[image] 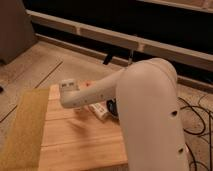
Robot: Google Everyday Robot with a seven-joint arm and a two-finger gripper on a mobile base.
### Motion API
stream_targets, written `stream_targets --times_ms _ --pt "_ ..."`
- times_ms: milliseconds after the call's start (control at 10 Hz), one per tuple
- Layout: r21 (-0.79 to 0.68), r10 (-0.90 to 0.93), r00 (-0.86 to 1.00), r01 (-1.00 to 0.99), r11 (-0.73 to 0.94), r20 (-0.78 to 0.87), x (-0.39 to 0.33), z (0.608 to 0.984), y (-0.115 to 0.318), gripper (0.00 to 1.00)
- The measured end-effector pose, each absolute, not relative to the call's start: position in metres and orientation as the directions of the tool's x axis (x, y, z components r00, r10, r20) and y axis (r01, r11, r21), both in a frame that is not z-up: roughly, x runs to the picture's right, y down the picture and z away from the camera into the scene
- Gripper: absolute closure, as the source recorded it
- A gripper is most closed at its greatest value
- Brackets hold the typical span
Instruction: Place the eraser in the ceramic cup
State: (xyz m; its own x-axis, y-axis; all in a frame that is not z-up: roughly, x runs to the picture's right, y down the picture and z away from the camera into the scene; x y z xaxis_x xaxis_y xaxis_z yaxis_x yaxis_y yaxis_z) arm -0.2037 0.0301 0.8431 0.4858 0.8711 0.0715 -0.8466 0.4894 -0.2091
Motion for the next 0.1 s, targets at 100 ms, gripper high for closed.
stream_targets --times_ms 100 --pt "-0.214 0.871 0.484 -0.845 0.490 0.083 -0.2060 0.8405 0.0275 0.20"
